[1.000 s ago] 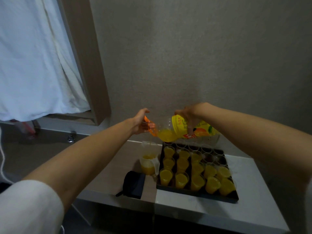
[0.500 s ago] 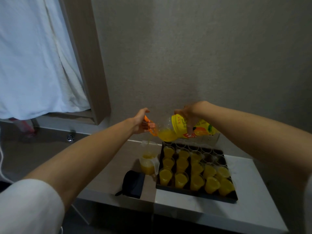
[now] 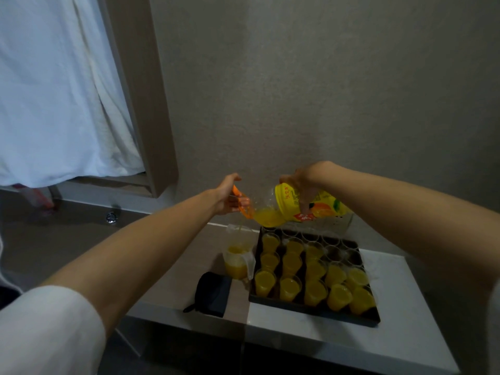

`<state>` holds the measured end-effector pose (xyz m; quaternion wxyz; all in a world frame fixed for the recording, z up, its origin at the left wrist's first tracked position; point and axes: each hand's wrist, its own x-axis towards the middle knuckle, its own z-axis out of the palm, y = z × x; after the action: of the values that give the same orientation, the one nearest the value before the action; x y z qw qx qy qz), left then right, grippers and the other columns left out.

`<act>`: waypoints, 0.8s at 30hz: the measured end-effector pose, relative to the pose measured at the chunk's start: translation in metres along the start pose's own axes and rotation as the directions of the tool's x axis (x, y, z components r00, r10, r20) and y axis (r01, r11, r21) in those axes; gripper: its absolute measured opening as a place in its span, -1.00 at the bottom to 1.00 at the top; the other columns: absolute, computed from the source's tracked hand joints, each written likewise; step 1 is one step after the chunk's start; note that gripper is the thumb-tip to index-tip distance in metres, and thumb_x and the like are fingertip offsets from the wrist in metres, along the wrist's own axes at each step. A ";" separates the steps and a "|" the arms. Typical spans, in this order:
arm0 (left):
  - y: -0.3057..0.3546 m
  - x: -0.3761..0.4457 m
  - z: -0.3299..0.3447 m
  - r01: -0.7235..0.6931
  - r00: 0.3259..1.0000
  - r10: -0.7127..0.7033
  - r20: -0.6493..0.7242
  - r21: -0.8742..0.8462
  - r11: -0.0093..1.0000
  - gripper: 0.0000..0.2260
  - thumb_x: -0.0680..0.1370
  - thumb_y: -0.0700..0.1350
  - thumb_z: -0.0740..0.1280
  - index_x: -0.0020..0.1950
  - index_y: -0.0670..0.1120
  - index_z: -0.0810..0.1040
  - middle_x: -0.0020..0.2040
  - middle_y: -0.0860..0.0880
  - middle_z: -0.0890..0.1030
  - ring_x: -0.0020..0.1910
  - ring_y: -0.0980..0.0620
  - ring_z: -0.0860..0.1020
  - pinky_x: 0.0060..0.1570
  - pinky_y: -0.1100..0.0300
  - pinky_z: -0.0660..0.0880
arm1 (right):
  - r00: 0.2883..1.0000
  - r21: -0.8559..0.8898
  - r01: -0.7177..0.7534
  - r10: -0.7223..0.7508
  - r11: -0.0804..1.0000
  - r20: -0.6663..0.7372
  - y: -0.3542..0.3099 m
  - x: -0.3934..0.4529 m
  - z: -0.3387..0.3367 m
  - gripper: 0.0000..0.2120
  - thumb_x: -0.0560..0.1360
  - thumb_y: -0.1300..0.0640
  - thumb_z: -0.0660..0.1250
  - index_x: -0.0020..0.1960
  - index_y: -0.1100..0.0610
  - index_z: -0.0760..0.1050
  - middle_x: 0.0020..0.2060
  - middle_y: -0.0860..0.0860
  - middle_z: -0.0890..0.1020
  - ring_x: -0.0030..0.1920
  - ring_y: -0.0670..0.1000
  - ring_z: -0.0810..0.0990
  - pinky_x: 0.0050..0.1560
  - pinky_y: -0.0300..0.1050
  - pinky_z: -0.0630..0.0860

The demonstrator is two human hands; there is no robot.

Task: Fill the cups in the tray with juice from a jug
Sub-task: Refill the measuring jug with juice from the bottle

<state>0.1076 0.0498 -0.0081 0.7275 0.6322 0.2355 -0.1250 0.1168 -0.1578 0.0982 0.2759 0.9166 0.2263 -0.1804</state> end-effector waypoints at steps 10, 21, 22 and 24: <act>-0.002 0.002 -0.004 0.009 1.000 -0.009 -0.016 -0.008 1.000 -0.60 0.61 0.13 0.20 -0.22 -0.18 0.40 -0.24 -0.19 0.62 -0.24 -0.07 0.60 -0.19 0.11 0.52 | 0.999 -0.031 0.042 -0.043 0.999 -0.021 -0.006 0.005 -0.005 0.08 0.33 -0.15 0.62 0.64 0.01 0.05 0.52 0.11 0.35 0.42 0.20 0.44 0.11 0.00 0.50; -0.006 0.006 -0.007 0.021 1.000 -0.021 -0.020 -0.008 1.000 -0.62 0.60 0.13 0.20 -0.18 -0.18 0.39 -0.11 -0.22 0.62 -0.24 -0.07 0.61 -0.21 0.11 0.51 | 0.999 -0.050 0.040 -0.039 0.998 0.026 -0.011 0.005 -0.010 0.09 0.34 -0.12 0.63 0.64 -0.03 0.03 0.46 0.10 0.43 0.31 0.18 0.52 0.02 0.03 0.53; -0.006 0.005 -0.006 0.024 1.000 -0.024 -0.017 -0.009 1.000 -0.62 0.61 0.13 0.19 -0.17 -0.19 0.39 -0.12 -0.21 0.62 -0.25 -0.07 0.60 -0.20 0.11 0.51 | 0.999 -0.055 0.037 -0.035 0.998 0.026 -0.011 0.006 -0.009 0.09 0.34 -0.12 0.63 0.65 -0.03 0.03 0.47 0.10 0.42 0.32 0.18 0.51 0.05 0.04 0.55; -0.006 0.003 -0.006 0.027 0.999 -0.028 -0.017 -0.010 1.000 -0.61 0.61 0.13 0.19 -0.16 -0.19 0.40 -0.14 -0.20 0.61 -0.26 -0.06 0.59 -0.19 0.12 0.51 | 0.999 -0.067 0.031 -0.030 0.997 0.020 -0.011 0.005 -0.010 0.11 0.36 -0.12 0.62 0.67 -0.03 -0.01 0.51 0.10 0.38 0.36 0.19 0.50 0.09 0.04 0.56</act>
<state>0.1064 0.0546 -0.0156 0.7267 0.6265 0.2511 -0.1284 0.1174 -0.1419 0.0986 0.3059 0.9014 0.2436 -0.1858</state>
